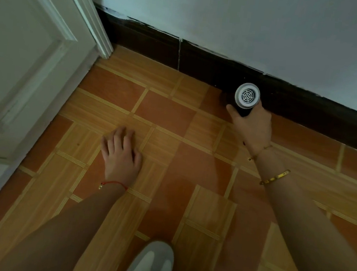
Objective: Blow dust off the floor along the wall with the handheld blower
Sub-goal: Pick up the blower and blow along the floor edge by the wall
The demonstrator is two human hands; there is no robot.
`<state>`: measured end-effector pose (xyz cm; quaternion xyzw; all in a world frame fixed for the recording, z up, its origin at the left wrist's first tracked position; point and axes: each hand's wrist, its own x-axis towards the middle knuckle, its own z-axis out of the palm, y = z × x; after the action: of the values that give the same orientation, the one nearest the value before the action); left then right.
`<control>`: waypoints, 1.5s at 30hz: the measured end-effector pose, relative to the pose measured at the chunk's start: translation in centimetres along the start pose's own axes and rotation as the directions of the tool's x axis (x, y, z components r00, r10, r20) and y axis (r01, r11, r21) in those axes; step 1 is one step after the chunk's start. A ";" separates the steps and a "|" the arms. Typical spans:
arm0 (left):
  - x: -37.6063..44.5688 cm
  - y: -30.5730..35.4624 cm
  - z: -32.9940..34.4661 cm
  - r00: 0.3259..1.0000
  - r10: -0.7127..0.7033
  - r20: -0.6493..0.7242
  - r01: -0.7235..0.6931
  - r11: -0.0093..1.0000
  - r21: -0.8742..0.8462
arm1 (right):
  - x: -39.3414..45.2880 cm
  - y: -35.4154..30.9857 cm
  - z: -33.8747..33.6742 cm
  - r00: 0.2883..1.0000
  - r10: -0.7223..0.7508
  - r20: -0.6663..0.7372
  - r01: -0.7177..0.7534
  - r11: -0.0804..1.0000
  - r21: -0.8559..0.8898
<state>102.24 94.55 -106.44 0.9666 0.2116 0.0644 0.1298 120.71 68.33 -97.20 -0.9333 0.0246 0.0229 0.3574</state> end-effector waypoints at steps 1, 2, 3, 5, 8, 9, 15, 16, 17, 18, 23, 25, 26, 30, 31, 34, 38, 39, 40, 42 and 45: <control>-0.1 0.1 0.0 1.000 -0.005 -0.004 0.005 1.000 0.002 | -0.3 0.2 -0.2 1.000 0.006 -0.006 -0.006 1.000 0.001; -0.2 0.3 -0.1 1.000 -0.008 -0.008 0.008 1.000 0.002 | -0.6 0.4 -0.4 1.000 0.005 -0.010 -0.005 1.000 0.003; -0.4 0.6 -0.1 1.000 -0.008 -0.011 0.008 1.000 -0.001 | -0.9 0.5 -0.6 1.000 0.003 -0.011 -0.003 1.000 -0.001; -0.9 1.6 -0.2 1.000 0.011 -0.007 -0.011 1.000 -0.019 | -2.0 0.5 -0.6 1.000 -0.005 0.003 0.005 1.000 -0.009; -1.3 3.5 -0.1 0.994 0.108 0.021 -0.107 0.992 -0.062 | -3.7 0.6 -0.4 0.996 -0.066 0.066 0.065 0.998 0.018; -1.3 4.2 -0.1 0.989 0.144 0.028 -0.141 0.987 -0.076 | -4.1 0.7 -0.4 0.992 -0.079 0.102 0.077 0.997 0.029; -0.5 7.3 -0.7 0.959 0.279 0.054 -0.273 0.958 -0.091 | -5.8 2.0 -1.8 0.985 -0.088 0.150 0.080 0.995 0.056; -0.3 7.5 -0.6 0.957 0.284 0.058 -0.279 0.956 -0.090 | -6.0 2.5 -2.2 0.990 -0.075 0.122 0.068 0.996 0.062; -0.2 7.8 -0.5 0.955 0.290 0.060 -0.284 0.954 -0.092 | -6.1 3.0 -2.6 0.994 -0.058 0.087 0.052 0.996 0.067; -0.2 8.0 -0.3 0.953 0.297 0.062 -0.290 0.952 -0.094 | -6.2 3.6 -3.1 0.998 -0.042 0.050 0.038 0.997 0.071; -0.3 8.7 0.5 0.937 0.343 0.062 -0.340 0.939 -0.047 | -7.0 5.8 -4.7 0.998 0.021 -0.053 -0.017 0.996 0.084; -0.4 8.9 0.7 0.929 0.366 0.054 -0.365 0.931 -0.027 | -7.8 6.0 -4.8 1.000 0.019 -0.022 -0.017 0.996 0.084; -0.5 9.0 0.9 0.925 0.376 0.049 -0.375 0.926 -0.029 | -8.3 6.2 -4.8 1.000 0.019 -0.001 -0.019 0.997 0.075; -0.7 9.4 1.2 0.914 0.403 0.041 -0.402 0.915 -0.033 | -10.2 6.3 -4.4 0.994 0.009 0.111 -0.011 1.000 0.020; -0.7 9.5 1.3 0.913 0.406 0.038 -0.405 0.914 -0.031 | -10.7 6.3 -4.3 0.989 0.009 0.146 -0.012 1.000 0.020; -0.8 9.9 1.5 0.908 0.416 0.050 -0.414 0.909 -0.045 | -11.8 6.3 -4.4 0.978 0.012 0.207 -0.017 1.000 0.021; -0.8 10.3 1.7 0.904 0.422 0.064 -0.418 0.906 -0.065 | -12.3 6.5 -5.5 0.983 0.045 0.178 -0.044 0.999 -0.011; -0.9 10.4 1.7 0.903 0.424 0.065 -0.420 0.905 -0.072 | -12.2 6.7 -5.8 0.986 0.058 0.156 -0.057 0.998 -0.015; -0.9 10.5 1.7 0.901 0.429 0.066 -0.424 0.902 -0.078 | -12.2 6.8 -6.1 0.989 0.071 0.127 -0.070 0.997 -0.013; -1.0 10.5 1.6 0.894 0.443 0.063 -0.438 0.895 -0.080 | -11.9 7.3 -6.8 0.993 0.098 0.069 -0.098 0.995 -0.004; -1.2 10.5 1.7 0.886 0.459 0.064 -0.454 0.888 -0.076 | -11.8 7.9 -7.4 0.991 0.132 -0.005 -0.132 0.991 -0.007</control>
<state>105.62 84.47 -105.24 0.9867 -0.0288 0.0607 0.1477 108.63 57.89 -96.26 -0.9310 0.0870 0.0446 0.3518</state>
